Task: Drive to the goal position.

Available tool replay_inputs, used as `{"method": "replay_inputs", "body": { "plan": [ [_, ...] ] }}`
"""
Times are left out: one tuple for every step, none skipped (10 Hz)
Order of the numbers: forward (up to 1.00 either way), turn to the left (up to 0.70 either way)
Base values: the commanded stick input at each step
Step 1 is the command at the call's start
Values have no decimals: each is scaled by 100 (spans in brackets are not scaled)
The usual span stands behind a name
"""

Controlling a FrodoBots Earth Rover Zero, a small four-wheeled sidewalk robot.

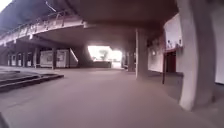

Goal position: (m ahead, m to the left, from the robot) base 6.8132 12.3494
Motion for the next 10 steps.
{"method": "replay_inputs", "body": {
  "plan": [
    [85,0],
    [85,0],
    [85,0],
    [85,0],
    [85,0],
    [85,0],
    [85,0],
    [85,0],
    [85,0],
    [85,0]
  ]
}}
